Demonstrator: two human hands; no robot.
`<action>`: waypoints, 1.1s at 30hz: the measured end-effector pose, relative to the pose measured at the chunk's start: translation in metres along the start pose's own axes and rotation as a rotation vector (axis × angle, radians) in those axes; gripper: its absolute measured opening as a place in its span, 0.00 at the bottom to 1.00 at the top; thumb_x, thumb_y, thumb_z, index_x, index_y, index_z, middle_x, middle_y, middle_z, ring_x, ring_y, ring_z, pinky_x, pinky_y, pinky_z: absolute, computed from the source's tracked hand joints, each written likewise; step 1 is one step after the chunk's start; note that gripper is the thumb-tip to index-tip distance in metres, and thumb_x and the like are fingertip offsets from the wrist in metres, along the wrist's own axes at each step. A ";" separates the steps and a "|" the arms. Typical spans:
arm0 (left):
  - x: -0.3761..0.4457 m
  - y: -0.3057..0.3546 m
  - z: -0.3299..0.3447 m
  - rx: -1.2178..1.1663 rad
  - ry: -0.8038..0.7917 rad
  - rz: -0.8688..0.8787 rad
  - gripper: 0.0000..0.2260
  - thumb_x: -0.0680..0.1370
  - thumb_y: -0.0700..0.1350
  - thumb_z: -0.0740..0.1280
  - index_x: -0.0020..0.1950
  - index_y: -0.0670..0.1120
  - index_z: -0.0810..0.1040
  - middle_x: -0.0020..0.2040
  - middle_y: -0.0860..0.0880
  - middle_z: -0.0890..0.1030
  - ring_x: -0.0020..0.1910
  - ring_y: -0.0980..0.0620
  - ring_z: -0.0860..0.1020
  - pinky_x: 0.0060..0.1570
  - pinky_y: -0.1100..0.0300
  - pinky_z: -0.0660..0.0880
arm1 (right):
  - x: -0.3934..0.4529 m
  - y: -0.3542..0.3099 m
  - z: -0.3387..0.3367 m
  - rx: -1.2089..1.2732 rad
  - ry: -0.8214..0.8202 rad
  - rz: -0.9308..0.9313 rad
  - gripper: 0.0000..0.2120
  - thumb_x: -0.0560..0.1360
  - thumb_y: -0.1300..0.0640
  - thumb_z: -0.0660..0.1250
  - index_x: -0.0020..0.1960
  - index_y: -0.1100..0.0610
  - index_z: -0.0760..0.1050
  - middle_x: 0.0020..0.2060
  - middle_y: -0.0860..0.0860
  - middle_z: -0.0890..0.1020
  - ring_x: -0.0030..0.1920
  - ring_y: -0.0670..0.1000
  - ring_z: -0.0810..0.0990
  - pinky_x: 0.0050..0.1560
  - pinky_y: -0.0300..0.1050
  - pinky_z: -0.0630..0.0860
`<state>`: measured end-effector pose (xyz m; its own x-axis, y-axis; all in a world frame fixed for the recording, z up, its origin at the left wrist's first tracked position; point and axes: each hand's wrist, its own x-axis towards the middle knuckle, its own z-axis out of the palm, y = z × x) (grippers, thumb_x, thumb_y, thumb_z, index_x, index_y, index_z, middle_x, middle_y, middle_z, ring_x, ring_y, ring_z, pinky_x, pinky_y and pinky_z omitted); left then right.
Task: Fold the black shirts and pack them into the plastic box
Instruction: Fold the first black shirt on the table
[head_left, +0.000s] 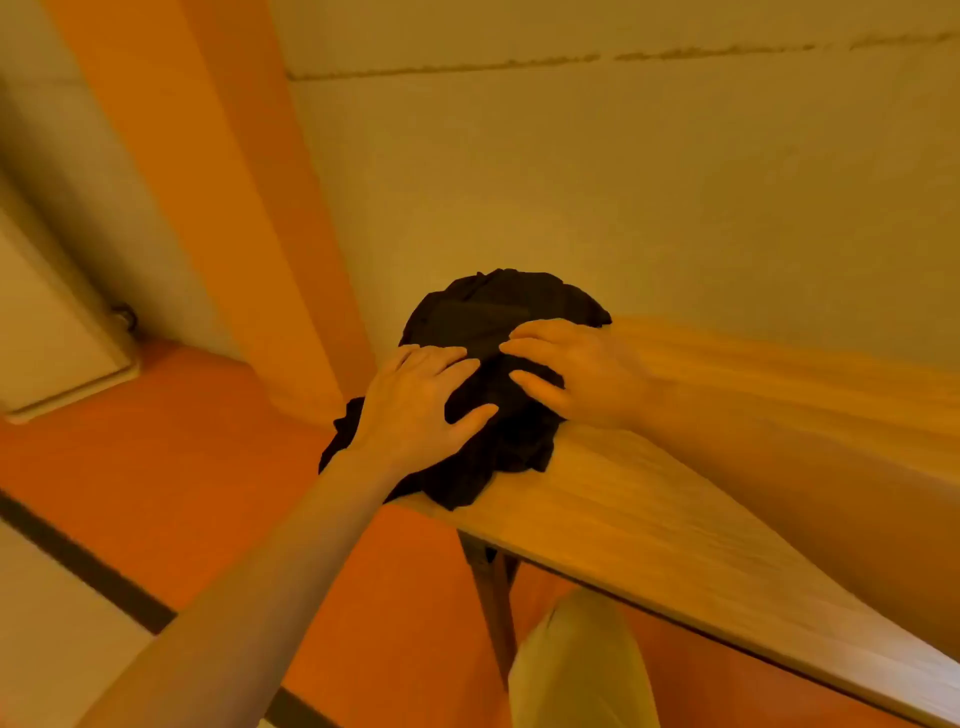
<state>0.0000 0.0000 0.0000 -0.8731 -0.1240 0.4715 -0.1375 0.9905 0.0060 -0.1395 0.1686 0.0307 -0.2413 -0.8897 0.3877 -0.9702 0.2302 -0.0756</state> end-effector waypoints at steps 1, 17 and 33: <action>-0.009 -0.004 0.001 0.013 -0.038 -0.007 0.27 0.75 0.65 0.57 0.63 0.49 0.79 0.63 0.50 0.79 0.61 0.50 0.76 0.64 0.52 0.67 | 0.001 -0.005 0.006 0.005 -0.015 -0.003 0.20 0.80 0.45 0.58 0.70 0.50 0.70 0.67 0.48 0.74 0.67 0.48 0.71 0.58 0.40 0.71; -0.050 -0.015 0.009 -0.242 0.276 -0.141 0.07 0.77 0.44 0.66 0.50 0.45 0.83 0.48 0.50 0.83 0.50 0.51 0.80 0.51 0.54 0.77 | 0.001 -0.032 0.050 0.150 0.145 0.141 0.13 0.80 0.53 0.61 0.61 0.53 0.78 0.55 0.49 0.82 0.56 0.50 0.78 0.53 0.44 0.76; -0.022 0.020 0.013 -0.226 0.128 -0.190 0.22 0.73 0.62 0.66 0.60 0.48 0.75 0.57 0.53 0.78 0.56 0.52 0.76 0.53 0.56 0.73 | -0.007 -0.019 0.035 0.315 0.272 0.244 0.10 0.79 0.55 0.62 0.57 0.57 0.76 0.50 0.50 0.78 0.52 0.46 0.74 0.51 0.40 0.71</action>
<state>0.0105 0.0215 -0.0222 -0.7737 -0.3137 0.5504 -0.1727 0.9403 0.2932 -0.1203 0.1571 -0.0025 -0.4891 -0.6792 0.5472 -0.8556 0.2517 -0.4523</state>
